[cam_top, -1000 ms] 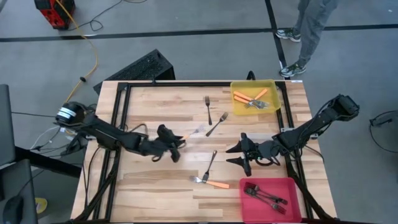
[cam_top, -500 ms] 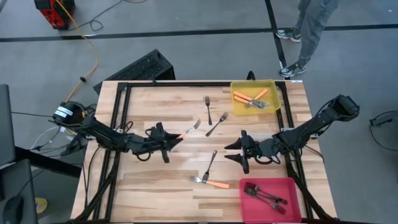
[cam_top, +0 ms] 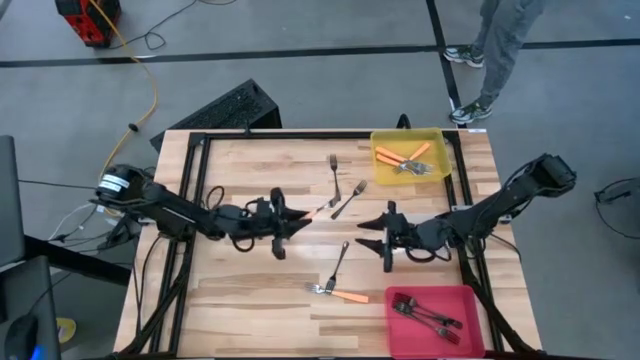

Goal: Sort silverware by color (type)
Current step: Put the orange fork into the yellow bin

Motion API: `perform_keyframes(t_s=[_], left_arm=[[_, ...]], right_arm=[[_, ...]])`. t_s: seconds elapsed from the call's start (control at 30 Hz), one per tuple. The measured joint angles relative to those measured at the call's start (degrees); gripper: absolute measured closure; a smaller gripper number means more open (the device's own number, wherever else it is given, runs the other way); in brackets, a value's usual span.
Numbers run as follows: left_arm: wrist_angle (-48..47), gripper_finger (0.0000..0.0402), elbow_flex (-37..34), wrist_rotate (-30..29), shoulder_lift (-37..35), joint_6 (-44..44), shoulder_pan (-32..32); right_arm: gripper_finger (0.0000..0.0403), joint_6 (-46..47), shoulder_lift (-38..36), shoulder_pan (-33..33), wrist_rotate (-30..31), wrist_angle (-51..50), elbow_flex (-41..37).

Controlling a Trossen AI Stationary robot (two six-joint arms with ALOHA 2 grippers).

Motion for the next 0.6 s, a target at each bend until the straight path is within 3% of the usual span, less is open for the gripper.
perform_keyframes(t_s=[0.13,0.27,0.37,0.6], left_arm=[[10.3,0.0356,0.0,6.8,2.6,3.7,0.0],[17.4,0.0356,0.0,7.8,6.7,5.3,0.0],[21.8,0.0356,0.0,8.3,10.0,5.4,0.1],[23.4,0.0356,0.0,8.5,13.8,5.9,0.1]], right_arm=[[0.0175,-11.5,5.2,-1.3,-0.3,17.4,0.0],[0.0171,-18.1,12.7,-3.5,-7.6,32.8,0.6],[0.0165,-19.1,17.9,-5.4,-10.5,37.2,2.5],[0.0133,-19.1,25.0,-9.1,-10.2,37.5,9.9]])
